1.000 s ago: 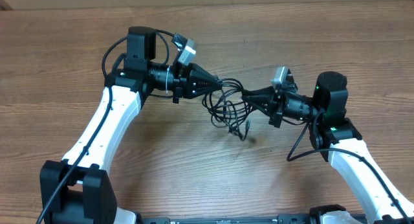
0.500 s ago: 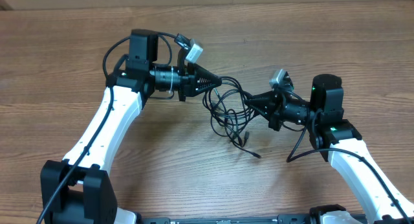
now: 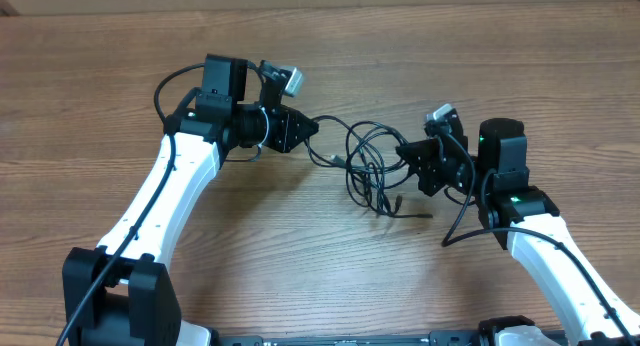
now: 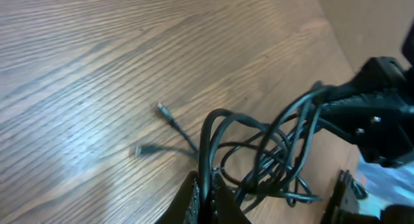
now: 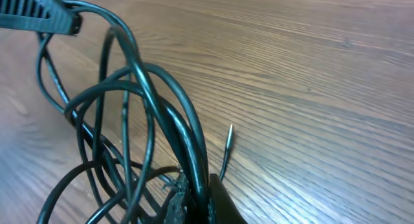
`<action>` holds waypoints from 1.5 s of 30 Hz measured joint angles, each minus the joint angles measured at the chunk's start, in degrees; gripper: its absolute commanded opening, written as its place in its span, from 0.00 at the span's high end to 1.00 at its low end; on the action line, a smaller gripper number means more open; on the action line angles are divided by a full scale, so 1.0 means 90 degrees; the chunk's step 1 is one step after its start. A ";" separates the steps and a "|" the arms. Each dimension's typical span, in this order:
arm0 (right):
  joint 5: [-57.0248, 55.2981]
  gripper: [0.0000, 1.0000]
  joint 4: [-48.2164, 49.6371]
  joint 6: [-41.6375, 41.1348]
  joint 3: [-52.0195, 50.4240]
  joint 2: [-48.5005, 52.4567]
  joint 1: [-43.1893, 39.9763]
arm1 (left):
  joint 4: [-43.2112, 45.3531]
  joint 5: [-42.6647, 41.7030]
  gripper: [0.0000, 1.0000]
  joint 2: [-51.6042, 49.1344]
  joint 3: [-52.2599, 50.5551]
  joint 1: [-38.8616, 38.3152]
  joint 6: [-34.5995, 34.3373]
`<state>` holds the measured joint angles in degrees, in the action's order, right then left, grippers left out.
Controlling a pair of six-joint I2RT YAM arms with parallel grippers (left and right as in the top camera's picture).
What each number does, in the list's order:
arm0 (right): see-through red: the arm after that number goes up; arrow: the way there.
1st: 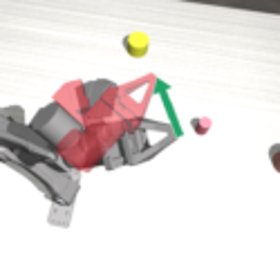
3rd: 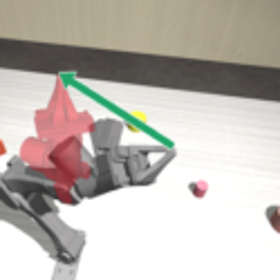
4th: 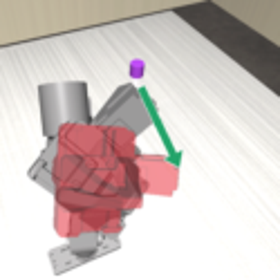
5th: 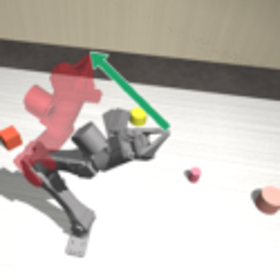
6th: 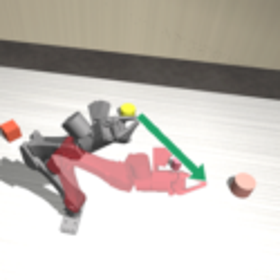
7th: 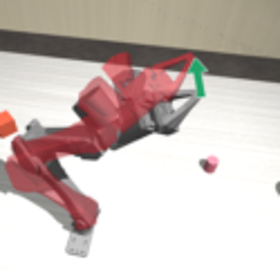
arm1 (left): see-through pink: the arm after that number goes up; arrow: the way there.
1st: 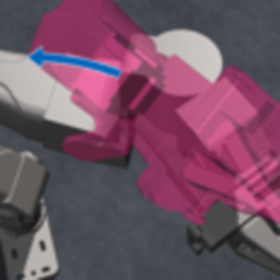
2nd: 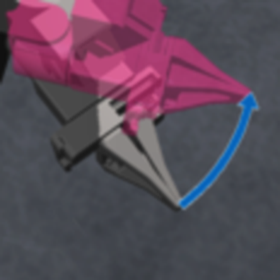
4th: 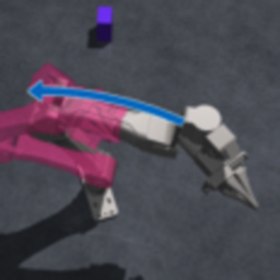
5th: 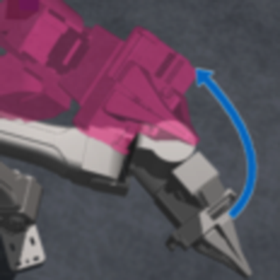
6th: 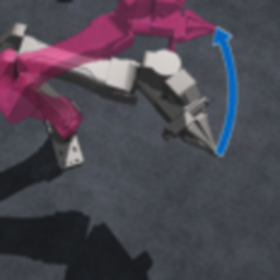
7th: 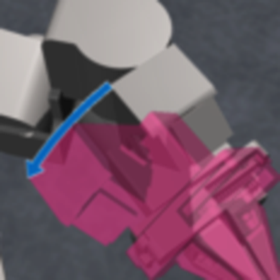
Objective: Untangle cables
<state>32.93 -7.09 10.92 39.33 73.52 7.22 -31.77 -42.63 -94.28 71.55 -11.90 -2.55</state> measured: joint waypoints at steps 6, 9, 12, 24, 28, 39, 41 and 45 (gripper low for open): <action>-0.0197 0.96 -0.0002 -0.0046 0.0000 0.0000 0.0002 | -0.0104 0.0194 0.96 0.0000 0.0000 0.0000 -0.0090; -0.0211 0.96 -0.0005 -0.0046 0.0000 0.0000 0.0000 | -0.0291 0.0272 0.96 0.0000 0.0000 0.0000 -0.0112; -0.0216 0.96 -0.0005 -0.0056 0.0000 0.0000 0.0002 | -0.0384 0.0323 0.96 0.0000 0.0000 0.0000 -0.0136; -0.0126 0.96 0.0185 -0.0136 0.0000 0.0000 -0.0002 | -0.0379 0.0444 0.32 0.0000 0.0000 0.0000 -0.0206; 0.0323 0.96 0.0665 -0.0160 -0.0002 -0.0002 -0.0002 | -0.0381 0.0464 0.16 -0.0002 0.0000 -0.0049 -0.0209; 0.0845 0.96 0.1630 -0.0532 -0.0002 -0.0002 -0.0002 | 0.0406 -0.0976 0.22 0.0000 0.0000 -0.0097 0.0325; 0.1042 0.96 0.1899 -0.0646 -0.0002 -0.0002 -0.0002 | 0.0542 -0.1467 0.22 0.0000 0.0000 -0.0097 0.0695; 0.1664 0.96 0.2290 -0.0772 -0.0002 -0.0002 -0.0007 | 0.0585 -0.2205 0.20 0.0000 0.0000 -0.0097 0.1494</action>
<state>47.90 13.52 3.97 39.31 73.49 7.16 -26.50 -62.48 -94.28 71.55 -12.78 10.90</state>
